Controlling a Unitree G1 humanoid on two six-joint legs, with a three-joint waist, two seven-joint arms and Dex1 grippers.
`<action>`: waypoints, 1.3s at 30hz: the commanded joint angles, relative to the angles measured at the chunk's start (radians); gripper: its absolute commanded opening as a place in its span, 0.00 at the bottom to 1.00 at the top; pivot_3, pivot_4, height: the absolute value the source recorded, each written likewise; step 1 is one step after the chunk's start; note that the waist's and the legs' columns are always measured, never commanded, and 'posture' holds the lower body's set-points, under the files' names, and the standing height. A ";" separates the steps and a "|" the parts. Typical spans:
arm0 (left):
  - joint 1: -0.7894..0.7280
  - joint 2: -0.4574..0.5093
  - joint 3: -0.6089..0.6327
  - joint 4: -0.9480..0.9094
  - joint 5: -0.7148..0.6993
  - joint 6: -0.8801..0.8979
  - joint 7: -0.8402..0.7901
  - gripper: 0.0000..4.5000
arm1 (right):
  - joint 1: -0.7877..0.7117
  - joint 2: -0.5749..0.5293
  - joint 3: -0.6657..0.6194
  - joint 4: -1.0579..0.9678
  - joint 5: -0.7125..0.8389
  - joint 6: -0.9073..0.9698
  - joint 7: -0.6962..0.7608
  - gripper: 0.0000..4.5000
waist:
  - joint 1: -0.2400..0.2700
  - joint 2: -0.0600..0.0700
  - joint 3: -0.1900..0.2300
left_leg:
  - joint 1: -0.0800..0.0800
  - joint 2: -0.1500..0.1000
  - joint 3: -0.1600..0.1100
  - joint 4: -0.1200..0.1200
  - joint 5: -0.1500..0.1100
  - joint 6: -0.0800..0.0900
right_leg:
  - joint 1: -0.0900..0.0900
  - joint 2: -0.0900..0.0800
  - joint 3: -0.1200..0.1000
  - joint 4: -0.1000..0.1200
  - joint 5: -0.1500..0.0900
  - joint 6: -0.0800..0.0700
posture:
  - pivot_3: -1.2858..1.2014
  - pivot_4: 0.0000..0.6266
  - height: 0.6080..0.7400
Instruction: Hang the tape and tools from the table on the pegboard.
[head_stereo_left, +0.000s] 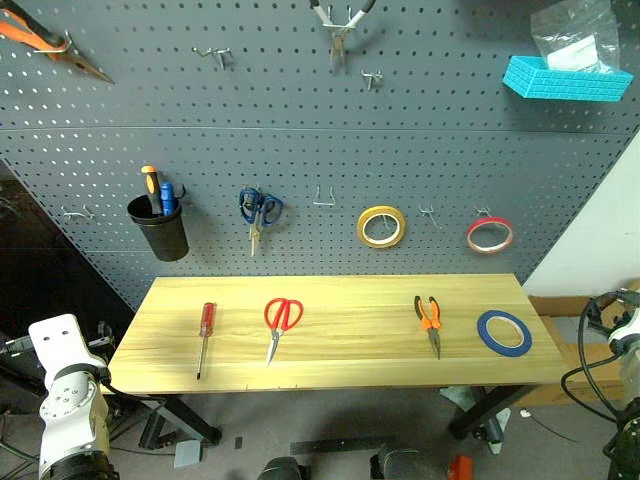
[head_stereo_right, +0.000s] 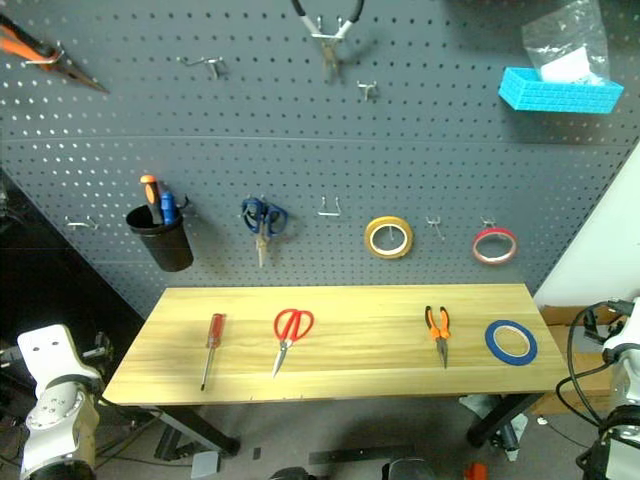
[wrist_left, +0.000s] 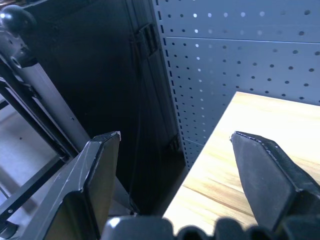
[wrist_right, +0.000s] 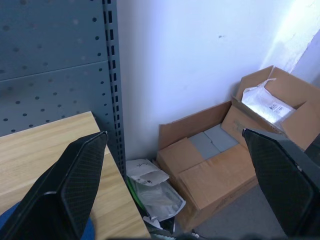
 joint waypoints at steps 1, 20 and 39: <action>-0.009 0.028 0.003 -0.008 0.037 -0.059 0.021 0.84 | -0.025 0.000 0.020 -0.017 -0.012 -0.035 0.012 1.00 | 0.000 0.000 0.000 | 0.000 0.000 0.000 0.000 0.000 0.000 | 0.000 0.000 0.000 0.000 0.000 0.000 | 0.51 0.00 1.00; 0.050 -0.136 -0.033 -0.329 -0.038 0.245 0.061 0.84 | 0.120 0.066 0.161 -0.312 -0.056 0.020 0.127 1.00 | 0.004 0.002 0.011 | 0.002 0.001 -0.001 0.001 -0.001 0.001 | 0.003 0.000 -0.001 0.000 0.000 0.000 | 0.50 0.12 1.00; -0.224 -0.051 -0.654 -0.666 -0.065 0.422 -0.626 0.84 | 0.180 0.049 0.281 -0.804 -0.037 0.586 0.248 1.00 | -0.010 0.006 0.173 | -0.008 0.001 0.008 0.001 -0.003 0.004 | -0.009 0.002 0.012 0.000 0.004 0.007 | 0.45 0.47 1.00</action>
